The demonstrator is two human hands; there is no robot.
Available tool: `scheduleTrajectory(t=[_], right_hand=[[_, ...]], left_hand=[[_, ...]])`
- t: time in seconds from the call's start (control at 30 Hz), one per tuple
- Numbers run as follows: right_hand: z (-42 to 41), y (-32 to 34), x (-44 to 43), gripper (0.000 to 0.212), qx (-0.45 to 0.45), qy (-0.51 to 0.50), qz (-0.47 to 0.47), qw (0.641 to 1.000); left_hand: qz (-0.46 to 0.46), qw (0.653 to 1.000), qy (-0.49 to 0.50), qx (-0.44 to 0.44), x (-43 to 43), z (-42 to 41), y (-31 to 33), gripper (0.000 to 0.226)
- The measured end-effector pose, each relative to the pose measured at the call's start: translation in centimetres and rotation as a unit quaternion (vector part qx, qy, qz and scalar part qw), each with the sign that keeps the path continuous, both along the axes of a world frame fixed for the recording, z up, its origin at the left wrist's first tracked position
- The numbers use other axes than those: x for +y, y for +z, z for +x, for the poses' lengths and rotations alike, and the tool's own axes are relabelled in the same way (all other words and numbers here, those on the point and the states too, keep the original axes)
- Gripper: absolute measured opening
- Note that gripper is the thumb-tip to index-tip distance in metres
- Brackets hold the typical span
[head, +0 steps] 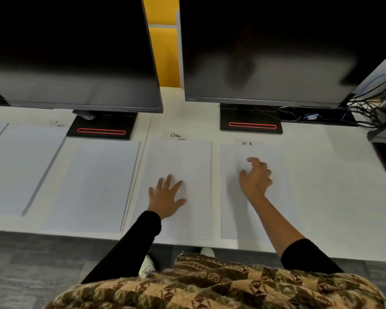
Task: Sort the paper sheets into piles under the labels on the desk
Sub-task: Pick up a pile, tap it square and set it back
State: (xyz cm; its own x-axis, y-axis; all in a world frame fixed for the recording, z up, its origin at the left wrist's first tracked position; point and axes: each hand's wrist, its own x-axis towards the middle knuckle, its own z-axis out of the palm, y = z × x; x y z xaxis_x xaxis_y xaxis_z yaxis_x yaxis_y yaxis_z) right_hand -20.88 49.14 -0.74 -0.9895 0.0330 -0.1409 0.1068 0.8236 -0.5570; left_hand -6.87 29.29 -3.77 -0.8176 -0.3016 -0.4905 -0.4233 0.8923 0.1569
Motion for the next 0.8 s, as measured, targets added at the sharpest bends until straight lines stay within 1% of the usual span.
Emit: scheduleTrajectory(t=[0.07,0.17,0.23,0.3,0.4,0.5,0.63,0.73,0.8], right_hand=[[1.4,0.4,-3.6,0.031,-0.002,0.068,-0.034,0.997],[4.1,0.6,-9.4,0.025,-0.022,0.164,-0.092,0.982],[5.8,0.6,-12.9,0.022,-0.058,0.206,-0.159,0.964],[7.7,0.7,-16.4,0.020,-0.105,0.241,-0.194,0.945],[10.4,0.4,-21.3,0.023,-0.157,0.281,-0.192,0.927],[12.5,0.1,-24.7,0.036,-0.200,0.291,-0.163,0.921],[13.8,-0.6,-27.2,0.053,-0.225,0.281,-0.107,0.927],[14.4,-1.0,-28.5,0.055,-0.228,0.254,-0.074,0.937],[15.2,-0.8,-29.6,0.055,-0.226,0.222,-0.083,0.945]], left_hand=[[0.004,1.000,0.016,0.005,-1.4,0.7,0.2,0.063],[0.005,0.997,0.072,0.022,-5.5,2.4,0.6,0.059],[-0.004,0.991,0.125,0.043,-8.8,3.7,1.0,0.057],[-0.012,0.979,0.193,0.065,-12.6,5.2,1.5,0.057],[-0.028,0.954,0.293,0.060,-18.1,7.2,2.1,0.058],[-0.024,0.941,0.338,0.026,-21.4,8.6,2.3,0.057],[0.028,0.937,0.349,0.002,-22.9,9.3,2.0,0.063],[0.051,0.945,0.323,0.021,-23.5,9.5,1.7,0.067],[0.078,0.943,0.319,0.047,-24.2,9.8,1.7,0.068]])
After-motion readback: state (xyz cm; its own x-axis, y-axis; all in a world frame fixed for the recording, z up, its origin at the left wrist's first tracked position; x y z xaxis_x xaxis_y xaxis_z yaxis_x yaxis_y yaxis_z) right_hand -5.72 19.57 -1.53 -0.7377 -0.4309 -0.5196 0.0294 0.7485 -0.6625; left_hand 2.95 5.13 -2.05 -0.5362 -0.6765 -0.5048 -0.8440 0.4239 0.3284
